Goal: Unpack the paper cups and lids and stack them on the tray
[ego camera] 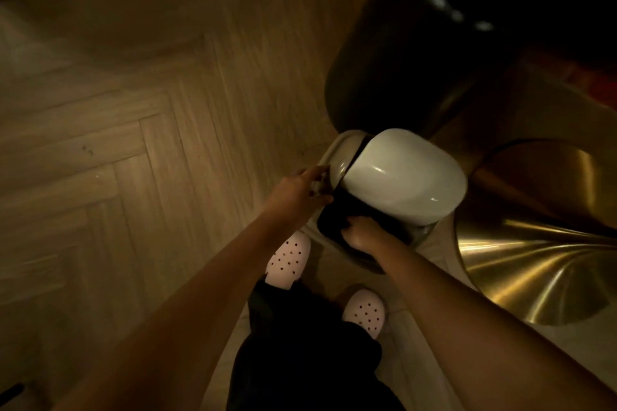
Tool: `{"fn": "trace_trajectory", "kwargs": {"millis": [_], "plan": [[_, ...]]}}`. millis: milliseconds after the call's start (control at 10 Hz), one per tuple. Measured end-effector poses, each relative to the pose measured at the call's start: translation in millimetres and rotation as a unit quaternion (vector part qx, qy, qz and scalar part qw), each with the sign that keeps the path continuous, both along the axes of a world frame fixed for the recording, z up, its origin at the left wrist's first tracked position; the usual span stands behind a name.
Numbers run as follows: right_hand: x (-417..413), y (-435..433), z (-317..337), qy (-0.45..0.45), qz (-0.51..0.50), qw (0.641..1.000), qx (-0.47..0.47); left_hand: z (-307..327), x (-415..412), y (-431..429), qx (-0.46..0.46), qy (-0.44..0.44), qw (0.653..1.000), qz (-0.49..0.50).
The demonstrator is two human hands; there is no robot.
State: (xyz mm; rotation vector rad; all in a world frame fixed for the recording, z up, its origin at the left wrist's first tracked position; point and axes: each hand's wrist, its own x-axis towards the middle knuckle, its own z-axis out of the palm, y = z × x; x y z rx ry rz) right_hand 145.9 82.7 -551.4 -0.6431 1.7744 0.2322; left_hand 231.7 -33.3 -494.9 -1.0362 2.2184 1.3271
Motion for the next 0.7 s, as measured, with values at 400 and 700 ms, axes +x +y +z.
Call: {"fn": "trace_trajectory", "kwargs": {"millis": [400, 700], "plan": [[11, -29, 2, -0.003, -0.154, 0.988, -0.029, 6, 10, 10, -0.026, 0.050, 0.998, 0.019], [-6, 6, 150, -0.002, -0.261, 0.955, -0.138, 117, 32, 41, -0.055, -0.039, 0.998, -0.001]]}}
